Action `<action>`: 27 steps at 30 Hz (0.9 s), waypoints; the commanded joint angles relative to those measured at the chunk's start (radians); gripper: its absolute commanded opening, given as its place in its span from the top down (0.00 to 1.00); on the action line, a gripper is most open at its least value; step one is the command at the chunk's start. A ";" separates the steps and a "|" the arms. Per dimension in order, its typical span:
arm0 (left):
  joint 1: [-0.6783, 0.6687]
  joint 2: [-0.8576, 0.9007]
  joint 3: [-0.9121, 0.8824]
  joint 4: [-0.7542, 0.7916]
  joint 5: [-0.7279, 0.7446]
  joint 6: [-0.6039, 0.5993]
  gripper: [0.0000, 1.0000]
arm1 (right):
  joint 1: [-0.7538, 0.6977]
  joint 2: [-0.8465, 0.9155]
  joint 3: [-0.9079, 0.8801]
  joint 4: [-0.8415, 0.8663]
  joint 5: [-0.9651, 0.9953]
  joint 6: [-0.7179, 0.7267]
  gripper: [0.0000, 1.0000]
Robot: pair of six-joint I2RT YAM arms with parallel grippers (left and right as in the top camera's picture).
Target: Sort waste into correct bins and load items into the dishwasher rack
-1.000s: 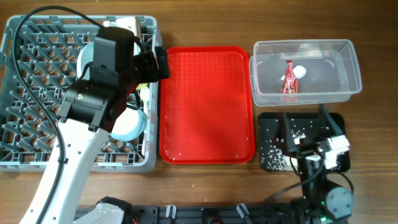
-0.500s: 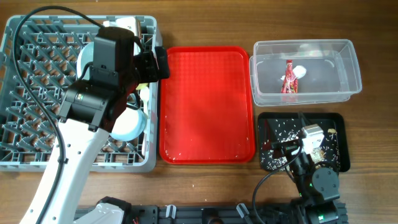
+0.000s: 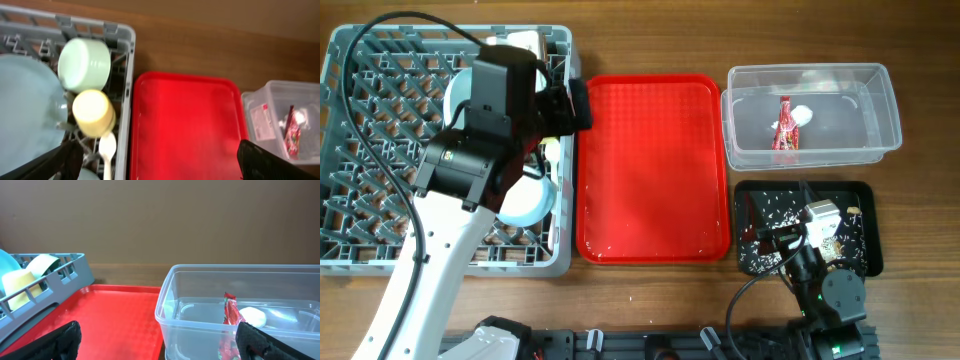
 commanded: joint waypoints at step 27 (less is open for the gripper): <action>0.260 -1.309 -1.358 0.979 0.346 -0.002 0.00 | -0.005 -0.008 -0.001 0.004 -0.017 -0.019 0.00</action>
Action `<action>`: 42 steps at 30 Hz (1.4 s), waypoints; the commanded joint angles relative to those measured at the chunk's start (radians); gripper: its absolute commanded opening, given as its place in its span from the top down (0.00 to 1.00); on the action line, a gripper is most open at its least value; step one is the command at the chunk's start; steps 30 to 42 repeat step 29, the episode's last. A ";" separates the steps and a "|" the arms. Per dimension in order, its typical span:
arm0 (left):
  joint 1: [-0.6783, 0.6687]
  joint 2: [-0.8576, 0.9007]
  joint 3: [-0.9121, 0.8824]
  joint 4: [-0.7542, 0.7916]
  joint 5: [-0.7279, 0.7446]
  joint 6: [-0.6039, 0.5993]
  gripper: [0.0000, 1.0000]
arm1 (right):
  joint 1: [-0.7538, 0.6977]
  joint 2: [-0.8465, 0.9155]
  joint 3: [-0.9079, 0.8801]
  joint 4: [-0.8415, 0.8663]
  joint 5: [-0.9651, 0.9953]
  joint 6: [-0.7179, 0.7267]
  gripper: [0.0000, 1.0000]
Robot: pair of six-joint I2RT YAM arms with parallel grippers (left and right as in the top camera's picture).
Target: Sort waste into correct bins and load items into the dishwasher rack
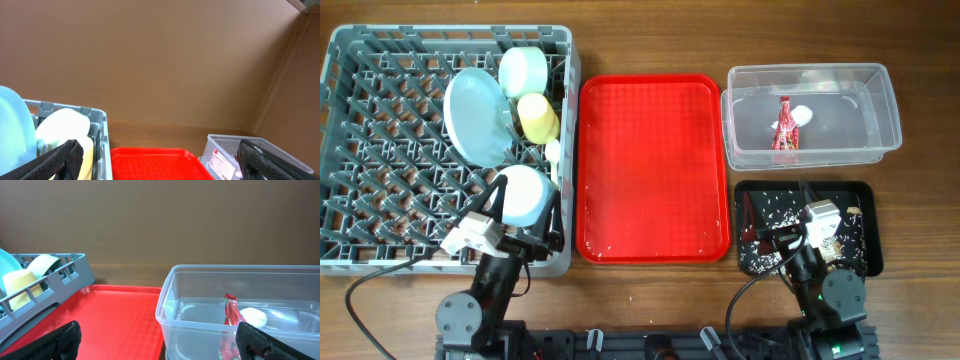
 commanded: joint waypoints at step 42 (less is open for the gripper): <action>0.005 -0.010 -0.082 -0.193 -0.052 0.009 0.00 | -0.004 -0.007 -0.001 0.003 -0.013 -0.018 0.00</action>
